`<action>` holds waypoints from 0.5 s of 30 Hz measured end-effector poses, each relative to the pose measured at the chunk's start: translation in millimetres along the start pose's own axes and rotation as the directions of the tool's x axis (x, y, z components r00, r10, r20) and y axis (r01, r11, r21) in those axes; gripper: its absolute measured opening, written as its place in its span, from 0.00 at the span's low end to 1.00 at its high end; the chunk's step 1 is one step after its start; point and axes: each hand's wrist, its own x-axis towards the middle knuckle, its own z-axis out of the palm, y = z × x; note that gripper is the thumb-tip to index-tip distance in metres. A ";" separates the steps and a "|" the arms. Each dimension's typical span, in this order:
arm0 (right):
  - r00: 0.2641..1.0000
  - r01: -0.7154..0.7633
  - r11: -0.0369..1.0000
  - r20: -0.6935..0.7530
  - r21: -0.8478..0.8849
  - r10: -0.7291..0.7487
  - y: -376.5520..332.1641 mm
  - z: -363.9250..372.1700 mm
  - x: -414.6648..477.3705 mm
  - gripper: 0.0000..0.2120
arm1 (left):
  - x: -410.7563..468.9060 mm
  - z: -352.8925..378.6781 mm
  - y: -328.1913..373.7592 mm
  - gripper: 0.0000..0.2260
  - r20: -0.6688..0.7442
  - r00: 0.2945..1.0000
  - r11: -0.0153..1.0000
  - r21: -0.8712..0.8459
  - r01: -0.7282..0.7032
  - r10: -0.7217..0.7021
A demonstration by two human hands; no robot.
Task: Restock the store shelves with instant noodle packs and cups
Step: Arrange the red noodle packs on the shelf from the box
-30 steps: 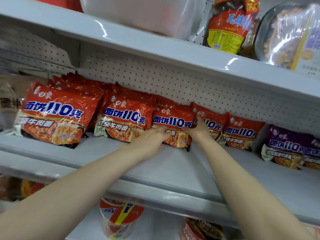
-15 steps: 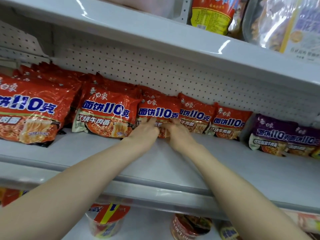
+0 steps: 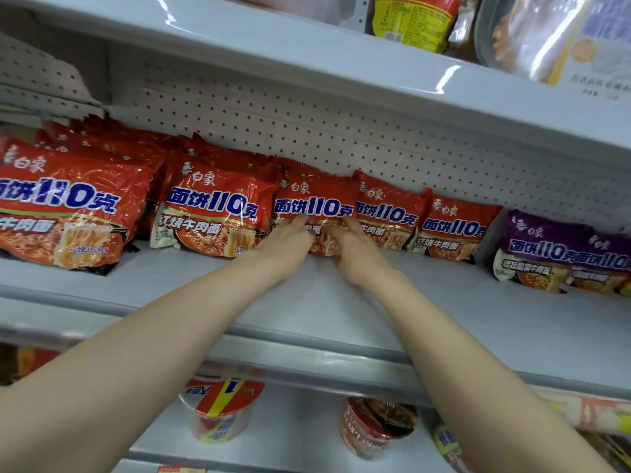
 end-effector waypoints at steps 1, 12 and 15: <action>1.000 -0.012 1.000 -0.008 0.011 0.012 0.1 -1.9 -3.9 0.32 | -2.4 -0.8 -0.4 0.19 -0.008 1.000 0.999 -0.031 0.005 -0.005; 0.951 -0.137 0.985 -0.266 0.105 0.161 -32.2 -19.2 -96.9 0.28 | -77.9 -33.7 28.0 0.22 -0.294 0.956 0.935 -0.342 -0.095 -0.011; 0.914 -0.151 0.978 -0.358 0.140 0.192 -41.5 -12.1 -138.3 0.27 | -109.1 -29.9 43.5 0.21 -0.333 0.943 0.877 -0.455 -0.157 -0.004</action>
